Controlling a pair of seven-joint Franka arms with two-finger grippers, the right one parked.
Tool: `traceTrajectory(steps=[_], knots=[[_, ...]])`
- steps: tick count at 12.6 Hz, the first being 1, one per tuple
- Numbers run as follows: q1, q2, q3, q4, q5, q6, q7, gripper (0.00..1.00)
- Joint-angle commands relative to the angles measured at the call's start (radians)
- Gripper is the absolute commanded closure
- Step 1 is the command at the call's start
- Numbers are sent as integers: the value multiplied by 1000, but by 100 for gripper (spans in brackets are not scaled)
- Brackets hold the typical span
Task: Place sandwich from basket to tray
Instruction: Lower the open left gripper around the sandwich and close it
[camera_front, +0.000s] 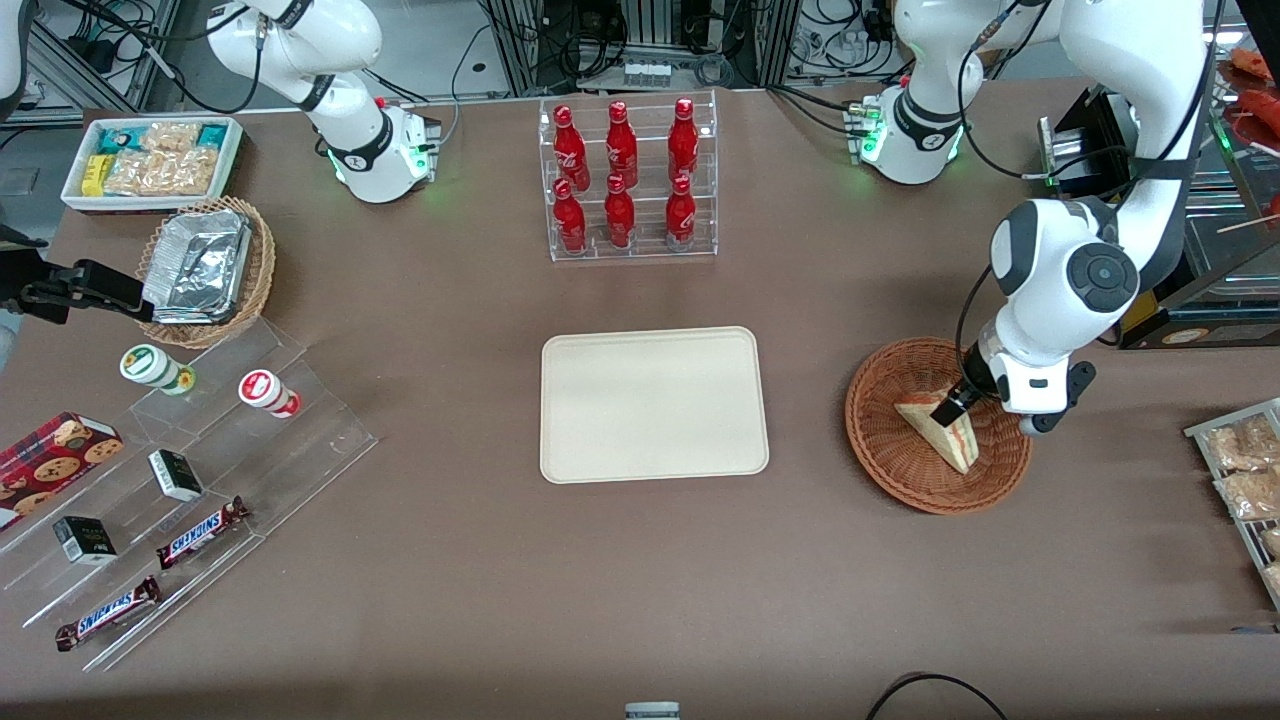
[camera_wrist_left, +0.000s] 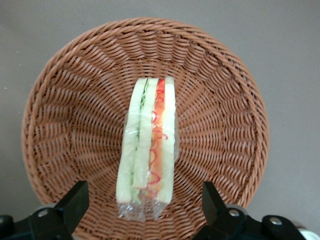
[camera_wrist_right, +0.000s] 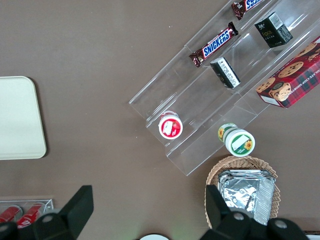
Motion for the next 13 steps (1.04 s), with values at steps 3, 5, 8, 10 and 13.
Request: traceTrajectory(steps=[3, 5, 8, 10, 13], knots=[[-6, 60, 2, -2, 13, 62, -44, 0], [-4, 84, 2, -4, 13, 81, -44, 0], [-4, 89, 4, -5, 13, 80, -54, 49], [-4, 89, 2, -5, 13, 75, -57, 100], [-3, 81, 4, 19, 13, 25, -34, 100]])
